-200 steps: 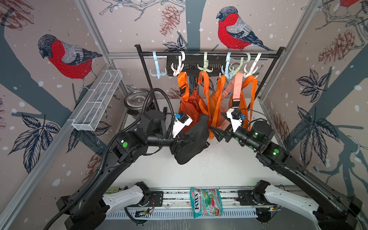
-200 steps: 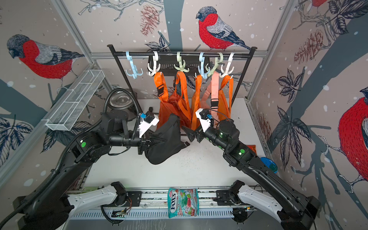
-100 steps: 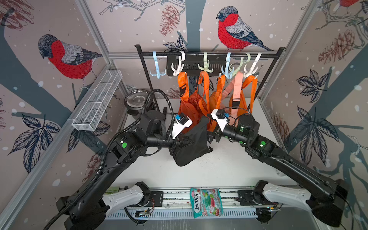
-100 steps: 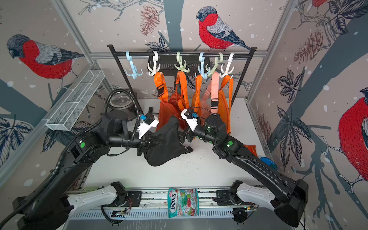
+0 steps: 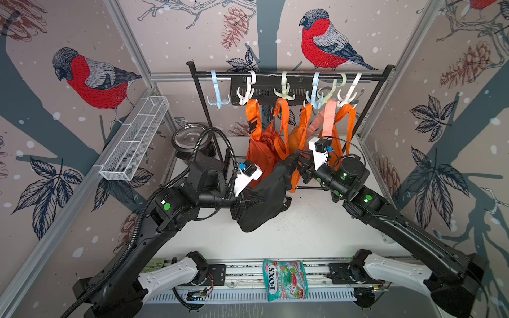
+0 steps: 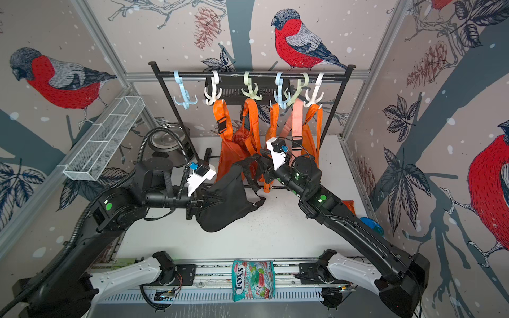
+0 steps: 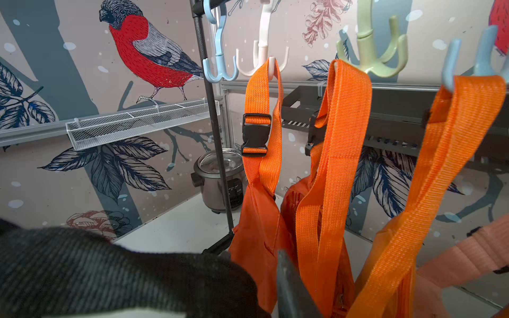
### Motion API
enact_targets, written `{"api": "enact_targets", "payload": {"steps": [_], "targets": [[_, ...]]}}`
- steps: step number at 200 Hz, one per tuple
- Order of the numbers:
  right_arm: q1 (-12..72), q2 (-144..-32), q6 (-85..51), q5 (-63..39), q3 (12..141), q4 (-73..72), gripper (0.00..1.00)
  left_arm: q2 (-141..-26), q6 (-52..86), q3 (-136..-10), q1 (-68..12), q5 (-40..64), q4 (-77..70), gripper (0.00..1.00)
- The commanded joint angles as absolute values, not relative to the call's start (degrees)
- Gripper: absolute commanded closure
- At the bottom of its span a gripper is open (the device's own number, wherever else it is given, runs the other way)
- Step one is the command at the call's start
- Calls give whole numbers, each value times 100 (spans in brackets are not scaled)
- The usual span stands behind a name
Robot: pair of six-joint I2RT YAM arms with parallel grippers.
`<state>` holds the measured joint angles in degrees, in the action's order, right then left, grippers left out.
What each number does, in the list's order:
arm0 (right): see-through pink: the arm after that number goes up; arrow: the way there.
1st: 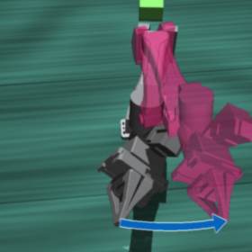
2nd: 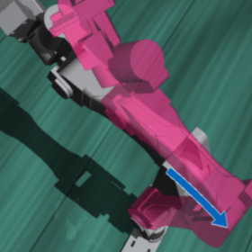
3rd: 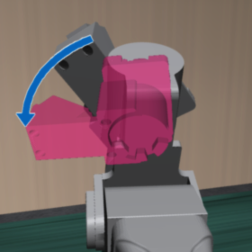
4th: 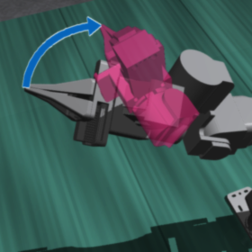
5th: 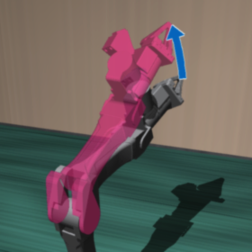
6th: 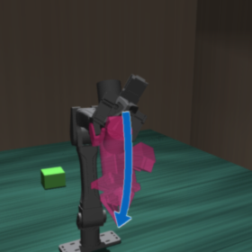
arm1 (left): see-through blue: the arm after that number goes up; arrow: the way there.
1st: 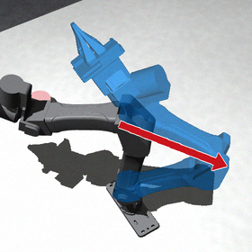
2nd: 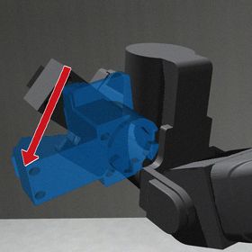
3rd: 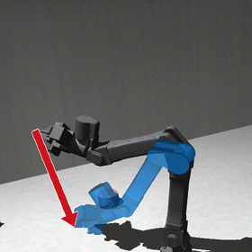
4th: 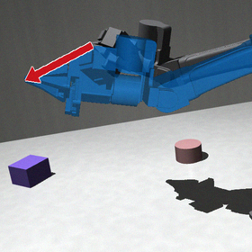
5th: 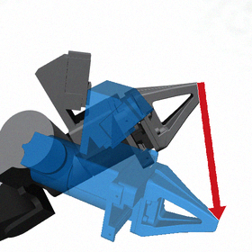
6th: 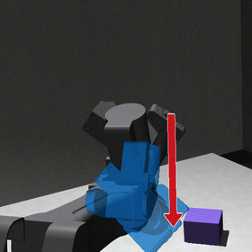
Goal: Hang the bag on a hook
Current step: Pick up the bag from the center of the board.
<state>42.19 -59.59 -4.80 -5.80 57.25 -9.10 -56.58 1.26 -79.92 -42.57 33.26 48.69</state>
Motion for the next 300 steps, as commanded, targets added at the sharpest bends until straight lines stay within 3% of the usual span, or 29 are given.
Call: {"api": "enact_targets", "payload": {"steps": [1,8,24,68,131,207,235,247,263,272,281,300], "targets": [[4219,-5849,-474,-686,5689,-1072,57,-5632,55,-7963,-4255,3305,4783,100],[4221,-5798,-420,-821,5673,-998,47,-5627,61,-7951,-4254,3300,4781,100],[4234,-5598,-323,-932,5540,-829,36,-5639,55,-7943,-4254,3261,4781,100],[4236,-4934,-66,-1349,4993,-537,15,-5677,-7,-7973,-4254,3287,4806,100],[4348,-5203,217,-1811,5096,-203,1,-5750,3,-8024,-4258,3349,4805,100],[4876,-5861,544,-1661,5385,-206,1,-5755,0,-8051,-4258,3373,4833,100],[4774,-6000,354,-1122,5479,-449,2,-5729,-7,-8024,-4259,3366,4825,100],[4644,-6059,182,-943,5526,-570,11,-5713,-1,-8024,-4258,3362,4816,100],[4498,-6094,39,-790,5572,-685,34,-5674,6,-7992,-4259,3366,4792,100],[4442,-6083,-4,-777,5557,-789,40,-5643,25,-7948,-4254,3374,4761,100],[4391,-6063,-17,-804,5529,-887,40,-5619,56,-7905,-4254,3390,4727,100],[4283,-6102,4,-997,5599,-926,28,-5531,97,-7756,-4254,3479,4638,100]]}}
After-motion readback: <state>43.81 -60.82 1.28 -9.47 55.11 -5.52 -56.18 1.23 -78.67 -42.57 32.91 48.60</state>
